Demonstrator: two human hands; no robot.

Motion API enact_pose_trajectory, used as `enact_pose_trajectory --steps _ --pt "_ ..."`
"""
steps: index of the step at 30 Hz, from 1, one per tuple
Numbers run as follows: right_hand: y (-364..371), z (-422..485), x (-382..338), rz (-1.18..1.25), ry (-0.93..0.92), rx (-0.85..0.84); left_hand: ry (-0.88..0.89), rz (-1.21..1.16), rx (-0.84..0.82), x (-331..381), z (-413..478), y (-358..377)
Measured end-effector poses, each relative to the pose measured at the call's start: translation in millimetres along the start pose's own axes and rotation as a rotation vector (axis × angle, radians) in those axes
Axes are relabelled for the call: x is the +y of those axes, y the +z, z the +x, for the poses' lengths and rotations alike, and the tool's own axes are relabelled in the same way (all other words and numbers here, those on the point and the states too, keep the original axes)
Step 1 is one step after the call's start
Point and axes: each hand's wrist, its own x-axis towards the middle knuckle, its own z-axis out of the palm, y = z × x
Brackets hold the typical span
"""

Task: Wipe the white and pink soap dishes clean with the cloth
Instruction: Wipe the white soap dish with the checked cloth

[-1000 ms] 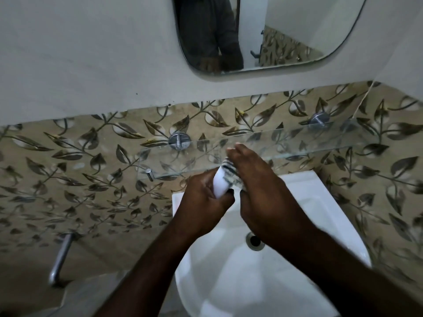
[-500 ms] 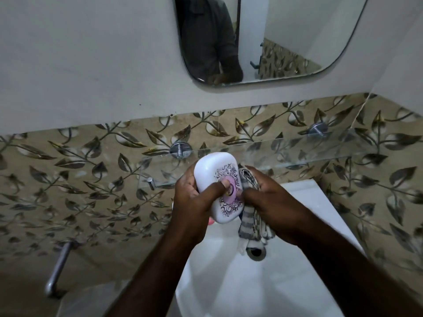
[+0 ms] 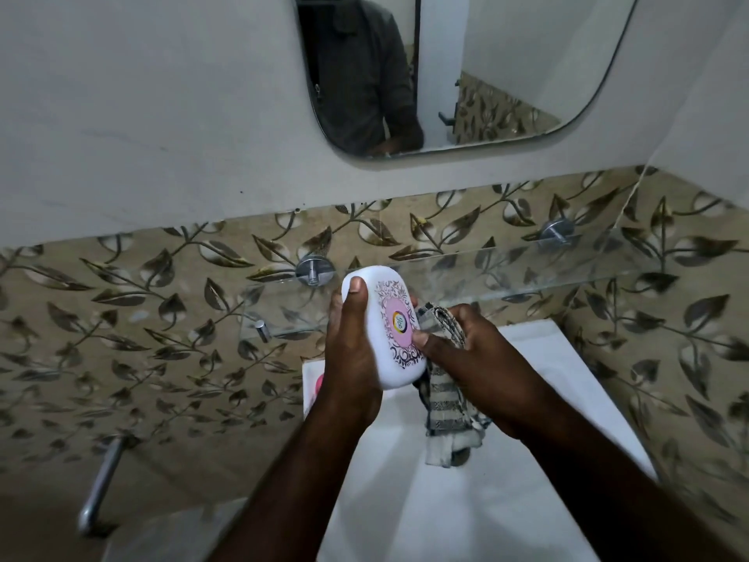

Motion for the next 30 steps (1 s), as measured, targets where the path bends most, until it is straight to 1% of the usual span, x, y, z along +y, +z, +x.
enact_pose_trajectory --steps 1,3,6,7,9,11,12,13,14,15,17,18,19,20,21,22,24,26,28,30 --pt "-1 0 1 -0.017 -0.016 0.018 -0.007 -0.029 0.002 -1 1 0" --pt "-5 2 2 0.032 -0.03 0.047 0.003 -0.086 -0.011 -1 5 -1" --pt "-14 5 6 0.307 0.04 0.112 0.002 -0.147 -0.046 3 7 -3" --pt "-18 6 5 0.386 0.058 0.141 -0.006 -0.151 -0.033 5 9 -4" --pt "-25 10 1 0.495 0.073 0.228 -0.024 -0.145 -0.027 10 9 -4" --pt "-27 15 -7 0.589 0.042 0.31 -0.04 -0.135 -0.053 10 12 -4" --pt "-27 18 -14 0.591 -0.003 0.332 -0.045 -0.139 -0.071 10 11 -1" --pt "-25 19 -21 0.545 -0.054 0.329 -0.049 -0.144 -0.067 9 11 2" --pt "-21 18 -27 0.465 -0.123 0.293 -0.054 -0.146 -0.067 8 11 7" --pt "-15 16 -32 0.349 -0.184 0.231 -0.077 -0.154 -0.107 7 11 12" --pt "5 2 -34 0.015 -0.315 0.052 -0.123 -0.181 -0.192 10 10 19" --pt "15 -6 -31 -0.206 -0.421 0.025 -0.136 -0.182 -0.188 11 12 17" --pt "23 -11 -25 -0.417 -0.572 0.046 -0.145 -0.193 -0.169 13 12 13" --pt "30 -14 -16 -0.568 -0.695 0.04 -0.17 -0.223 -0.167 17 11 9" --pt "33 -15 -8 -0.659 -0.756 0.017 -0.205 -0.255 -0.169 19 10 5" --pt "33 -12 -5 -0.699 -0.759 -0.006 -0.217 -0.249 -0.16 19 8 4" --pt "30 -1 -11 -0.679 -0.734 -0.026 -0.171 -0.23 -0.134 16 6 5" --pt "27 13 -27 -0.552 -0.682 -0.026 -0.125 -0.253 -0.118 11 6 7" --pt "24 21 -38 -0.395 -0.614 -0.04 -0.078 -0.272 -0.156 16 4 11" --pt "27 11 -36 -0.409 -0.642 -0.009 -0.031 -0.254 -0.183 23 3 12"
